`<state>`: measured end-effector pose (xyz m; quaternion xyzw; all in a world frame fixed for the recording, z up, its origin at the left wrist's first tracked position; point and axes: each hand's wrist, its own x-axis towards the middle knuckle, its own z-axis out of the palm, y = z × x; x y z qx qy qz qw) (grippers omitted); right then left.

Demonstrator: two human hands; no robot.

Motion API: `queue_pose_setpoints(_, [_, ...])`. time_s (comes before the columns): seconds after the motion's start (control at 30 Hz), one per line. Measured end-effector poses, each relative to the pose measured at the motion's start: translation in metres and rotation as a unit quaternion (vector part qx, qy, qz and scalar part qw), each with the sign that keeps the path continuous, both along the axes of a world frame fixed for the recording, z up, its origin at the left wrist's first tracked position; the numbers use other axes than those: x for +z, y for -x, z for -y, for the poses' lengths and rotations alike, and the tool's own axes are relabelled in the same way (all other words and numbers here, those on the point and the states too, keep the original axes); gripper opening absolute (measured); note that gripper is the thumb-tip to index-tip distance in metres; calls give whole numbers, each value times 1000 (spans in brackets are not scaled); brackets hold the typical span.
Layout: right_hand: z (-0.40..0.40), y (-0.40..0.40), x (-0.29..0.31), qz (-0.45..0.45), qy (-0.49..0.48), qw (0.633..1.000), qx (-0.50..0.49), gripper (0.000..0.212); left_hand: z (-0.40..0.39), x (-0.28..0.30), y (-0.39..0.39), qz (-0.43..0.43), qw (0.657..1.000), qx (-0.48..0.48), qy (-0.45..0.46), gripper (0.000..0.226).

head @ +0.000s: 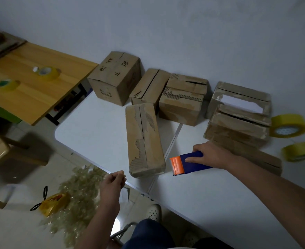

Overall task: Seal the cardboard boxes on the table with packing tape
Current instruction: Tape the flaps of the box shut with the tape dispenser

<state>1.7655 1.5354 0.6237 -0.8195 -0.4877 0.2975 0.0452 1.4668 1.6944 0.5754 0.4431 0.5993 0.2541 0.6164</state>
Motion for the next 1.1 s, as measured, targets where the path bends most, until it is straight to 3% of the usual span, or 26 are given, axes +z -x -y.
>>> queue_pose_setpoints(0.5, [-27, 1, -12, 83, 14, 996, 43, 42, 9, -23, -11, -45, 999, 21, 15, 32])
queue_pose_setpoints(0.73, [-28, 21, -21, 95, 23, 995, 23, 48, -2, -19, -13, -84, 996, -27, 6, 35])
queue_pose_setpoints(0.97, [-32, 79, -37, 34, 7, 996, -78, 59, -72, -20, 17, -102, 987, -120, 36, 40])
queue_pose_setpoints(1.1, [-32, 80, -41, 60, 12, 995, -72, 60, -76, -21, 17, -110, 983, -144, 34, 40])
